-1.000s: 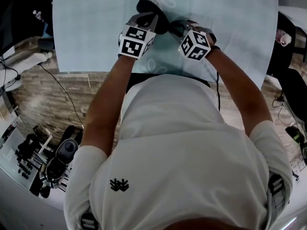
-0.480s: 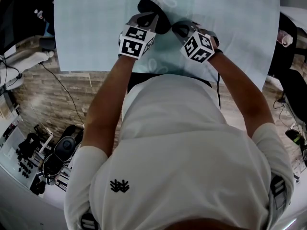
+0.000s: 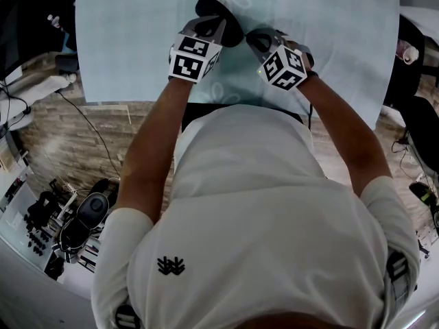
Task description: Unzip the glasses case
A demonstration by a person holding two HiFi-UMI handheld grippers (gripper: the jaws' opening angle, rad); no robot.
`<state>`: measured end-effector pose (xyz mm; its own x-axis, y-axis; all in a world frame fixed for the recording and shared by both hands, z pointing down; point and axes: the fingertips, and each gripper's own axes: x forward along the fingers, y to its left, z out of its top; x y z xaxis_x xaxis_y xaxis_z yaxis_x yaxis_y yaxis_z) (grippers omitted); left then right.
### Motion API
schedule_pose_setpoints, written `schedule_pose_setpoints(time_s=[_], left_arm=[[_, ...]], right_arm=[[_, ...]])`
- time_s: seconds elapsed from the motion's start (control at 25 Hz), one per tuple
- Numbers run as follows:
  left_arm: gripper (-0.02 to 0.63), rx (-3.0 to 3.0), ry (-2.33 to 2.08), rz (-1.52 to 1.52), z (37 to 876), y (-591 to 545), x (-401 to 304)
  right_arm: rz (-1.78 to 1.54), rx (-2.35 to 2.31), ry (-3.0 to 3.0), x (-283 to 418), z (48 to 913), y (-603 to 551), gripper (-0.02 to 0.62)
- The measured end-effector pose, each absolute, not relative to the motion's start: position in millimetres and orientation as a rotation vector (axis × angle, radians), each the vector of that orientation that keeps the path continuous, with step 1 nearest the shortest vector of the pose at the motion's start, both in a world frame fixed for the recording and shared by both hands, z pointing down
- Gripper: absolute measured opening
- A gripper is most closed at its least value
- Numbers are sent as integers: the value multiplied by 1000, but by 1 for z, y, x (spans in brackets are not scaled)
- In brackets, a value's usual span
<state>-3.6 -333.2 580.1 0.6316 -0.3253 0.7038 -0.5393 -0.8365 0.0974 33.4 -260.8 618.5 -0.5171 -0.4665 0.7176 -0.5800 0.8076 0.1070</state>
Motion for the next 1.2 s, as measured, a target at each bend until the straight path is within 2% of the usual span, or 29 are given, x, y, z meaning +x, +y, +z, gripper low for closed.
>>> schedule_pose_setpoints(time_s=[0.52, 1.2], left_arm=[[57, 2560, -693, 997, 580, -332, -1], [55, 2561, -677, 960, 580, -329, 0]], right_arm=[[211, 749, -2187, 34, 622, -257, -2], [435, 774, -2249, 40, 616, -261, -3]])
